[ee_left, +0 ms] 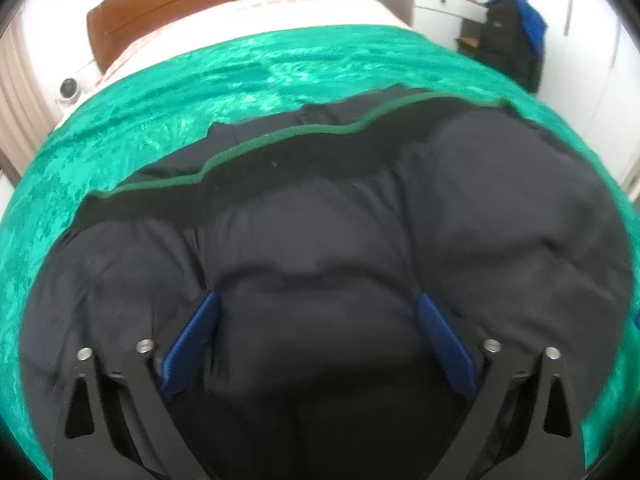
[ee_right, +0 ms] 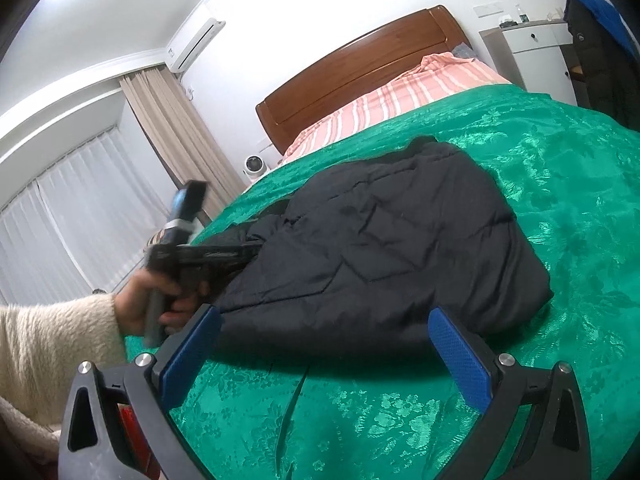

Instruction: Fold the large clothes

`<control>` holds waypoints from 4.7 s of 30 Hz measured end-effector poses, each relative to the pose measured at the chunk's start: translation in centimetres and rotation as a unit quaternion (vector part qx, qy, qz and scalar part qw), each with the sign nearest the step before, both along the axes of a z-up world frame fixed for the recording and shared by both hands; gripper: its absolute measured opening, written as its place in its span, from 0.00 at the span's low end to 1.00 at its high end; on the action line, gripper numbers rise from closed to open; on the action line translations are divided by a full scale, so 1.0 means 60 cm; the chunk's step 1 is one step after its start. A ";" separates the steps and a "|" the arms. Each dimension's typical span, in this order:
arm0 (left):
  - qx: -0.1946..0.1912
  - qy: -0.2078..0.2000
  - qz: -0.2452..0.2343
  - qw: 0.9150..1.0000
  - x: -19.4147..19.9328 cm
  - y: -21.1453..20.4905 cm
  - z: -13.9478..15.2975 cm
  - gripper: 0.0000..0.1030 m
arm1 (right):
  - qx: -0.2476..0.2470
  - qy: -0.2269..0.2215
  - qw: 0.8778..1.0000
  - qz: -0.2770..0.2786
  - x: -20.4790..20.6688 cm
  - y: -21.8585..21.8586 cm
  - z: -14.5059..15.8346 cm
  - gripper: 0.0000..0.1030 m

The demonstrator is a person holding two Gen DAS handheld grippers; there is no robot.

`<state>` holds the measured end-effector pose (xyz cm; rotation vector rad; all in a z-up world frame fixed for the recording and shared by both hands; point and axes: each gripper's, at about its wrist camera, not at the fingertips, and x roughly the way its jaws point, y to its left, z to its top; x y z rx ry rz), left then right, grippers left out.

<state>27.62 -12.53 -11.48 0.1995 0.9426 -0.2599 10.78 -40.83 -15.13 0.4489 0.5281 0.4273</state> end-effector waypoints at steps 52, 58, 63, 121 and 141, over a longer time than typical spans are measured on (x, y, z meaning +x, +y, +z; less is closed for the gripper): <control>-0.149 -0.084 -0.139 0.975 -0.265 -0.101 0.087 0.93 | 0.267 0.091 0.956 -0.079 0.033 -0.111 -0.068 1.00; -0.084 -0.004 -0.159 0.984 -0.209 -0.145 -0.023 0.93 | 0.341 0.142 0.926 -0.077 0.085 -0.120 -0.089 1.00; -0.054 -0.012 -0.174 0.983 -0.229 -0.171 -0.041 0.97 | 0.384 0.173 0.905 -0.056 0.162 -0.120 -0.107 1.00; -0.308 0.065 -0.106 0.943 -0.047 0.239 0.218 0.99 | -0.620 -0.187 0.759 0.073 0.129 0.680 0.105 0.40; -0.261 0.105 -0.060 0.958 0.006 0.358 0.166 0.36 | -0.175 -0.105 0.969 0.142 0.141 0.488 0.295 0.90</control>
